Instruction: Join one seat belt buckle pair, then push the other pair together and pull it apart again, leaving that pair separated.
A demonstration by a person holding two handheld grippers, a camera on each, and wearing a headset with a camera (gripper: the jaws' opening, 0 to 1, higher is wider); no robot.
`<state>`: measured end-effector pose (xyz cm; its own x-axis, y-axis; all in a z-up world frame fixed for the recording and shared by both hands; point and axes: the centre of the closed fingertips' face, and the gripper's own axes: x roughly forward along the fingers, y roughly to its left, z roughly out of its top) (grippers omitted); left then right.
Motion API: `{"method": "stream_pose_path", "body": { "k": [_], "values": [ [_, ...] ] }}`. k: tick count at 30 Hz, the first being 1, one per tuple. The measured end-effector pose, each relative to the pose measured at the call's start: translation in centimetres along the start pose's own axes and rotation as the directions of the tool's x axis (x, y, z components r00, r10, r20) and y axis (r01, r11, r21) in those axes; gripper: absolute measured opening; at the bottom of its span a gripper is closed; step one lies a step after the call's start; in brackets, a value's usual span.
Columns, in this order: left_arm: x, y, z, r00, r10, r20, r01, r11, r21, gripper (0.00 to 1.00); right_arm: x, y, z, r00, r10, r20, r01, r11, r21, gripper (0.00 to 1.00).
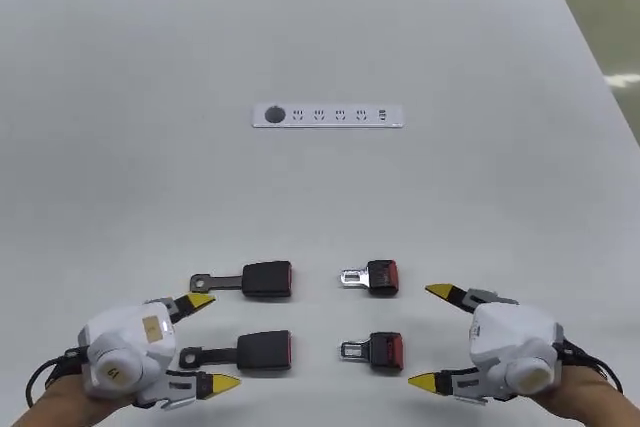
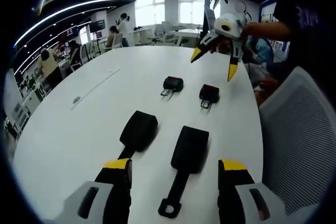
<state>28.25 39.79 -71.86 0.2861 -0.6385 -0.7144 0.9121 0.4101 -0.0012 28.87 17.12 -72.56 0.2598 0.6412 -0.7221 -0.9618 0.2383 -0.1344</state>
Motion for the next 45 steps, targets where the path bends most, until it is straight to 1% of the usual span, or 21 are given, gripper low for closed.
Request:
{"method": "stream_pose_path", "body": {
  "k": [3, 5, 7, 9, 11, 14, 17, 20, 22, 23, 27, 29, 33, 35, 36, 39, 45],
  "values": [
    [0.5, -0.3, -0.3, 0.9993, -0.031, -0.023, 0.032, 0.999, 0.02, 0.62, 0.4, 0.4, -0.1, 0.9997, 0.023, -0.012, -0.024, 0.999, -0.029, 0.68],
    [0.9, -0.7, -0.4, 0.9975, -0.057, -0.04, 0.059, 0.998, 0.033, 0.58, 0.7, 0.7, -0.1, 0.9989, 0.042, -0.02, -0.043, 0.998, -0.039, 0.66],
    [1.3, -0.8, -0.5, 0.9957, -0.068, -0.062, 0.071, 0.996, 0.048, 0.57, 1.0, 0.9, -0.2, 0.9982, 0.055, -0.027, -0.056, 0.997, -0.045, 0.64],
    [1.7, -1.0, -0.5, 0.9942, -0.079, -0.073, 0.083, 0.995, 0.057, 0.55, 1.2, 1.1, -0.2, 0.9974, 0.066, -0.028, -0.067, 0.996, -0.05, 0.61],
    [2.1, -1.0, -0.8, 0.9919, -0.092, -0.087, 0.098, 0.993, 0.065, 0.54, 1.4, 1.3, -0.1, 0.9962, 0.081, -0.034, -0.082, 0.995, -0.057, 0.59],
    [2.7, -1.2, -1.1, 0.9869, -0.115, -0.114, 0.124, 0.989, 0.077, 0.51, 1.9, 1.6, -0.3, 0.9944, 0.096, -0.044, -0.099, 0.993, -0.065, 0.57],
    [3.1, -1.4, -1.1, 0.9835, -0.132, -0.124, 0.143, 0.986, 0.084, 0.48, 2.3, 1.9, -0.5, 0.9918, 0.114, -0.058, -0.118, 0.99, -0.077, 0.52],
    [3.3, -1.7, -1.1, 0.9782, -0.148, -0.145, 0.163, 0.982, 0.097, 0.44, 2.7, 2.3, -0.7, 0.989, 0.13, -0.07, -0.136, 0.987, -0.084, 0.48],
    [3.6, -1.8, -1.5, 0.9736, -0.157, -0.165, 0.176, 0.978, 0.107, 0.43, 3.0, 2.4, -0.9, 0.9874, 0.137, -0.079, -0.144, 0.985, -0.091, 0.46],
    [3.7, -1.9, -1.7, 0.9697, -0.164, -0.181, 0.187, 0.976, 0.114, 0.43, 3.1, 2.5, -1.0, 0.9865, 0.141, -0.084, -0.148, 0.984, -0.094, 0.45],
    [4.1, -2.0, -2.2, 0.9637, -0.175, -0.202, 0.202, 0.972, 0.122, 0.4, 3.6, 2.6, -1.5, 0.9828, 0.147, -0.112, -0.159, 0.982, -0.106, 0.39],
    [4.2, -2.2, -2.4, 0.9596, -0.186, -0.211, 0.214, 0.969, 0.122, 0.38, 3.7, 2.7, -1.5, 0.9815, 0.155, -0.112, -0.166, 0.981, -0.1, 0.38],
    [4.3, -2.1, -2.4, 0.9577, -0.186, -0.219, 0.218, 0.967, 0.131, 0.36, 3.9, 2.7, -1.7, 0.9799, 0.16, -0.119, -0.172, 0.98, -0.1, 0.36],
    [4.4, -1.8, -2.7, 0.9569, -0.178, -0.229, 0.217, 0.964, 0.156, 0.33, 4.0, 2.7, -1.8, 0.9792, 0.159, -0.126, -0.172, 0.98, -0.104, 0.32],
    [4.4, -1.8, -2.8, 0.9564, -0.177, -0.232, 0.216, 0.964, 0.157, 0.33, 4.0, 2.7, -1.8, 0.9792, 0.157, -0.128, -0.171, 0.98, -0.104, 0.31],
    [4.5, -1.7, -3.0, 0.9552, -0.172, -0.241, 0.215, 0.963, 0.166, 0.32, 4.0, 2.7, -1.8, 0.9791, 0.156, -0.131, -0.17, 0.98, -0.105, 0.31],
    [4.6, -1.7, -3.1, 0.954, -0.177, -0.242, 0.221, 0.96, 0.171, 0.32, 4.0, 2.7, -1.9, 0.9796, 0.154, -0.128, -0.168, 0.981, -0.101, 0.31]
  ]
}}
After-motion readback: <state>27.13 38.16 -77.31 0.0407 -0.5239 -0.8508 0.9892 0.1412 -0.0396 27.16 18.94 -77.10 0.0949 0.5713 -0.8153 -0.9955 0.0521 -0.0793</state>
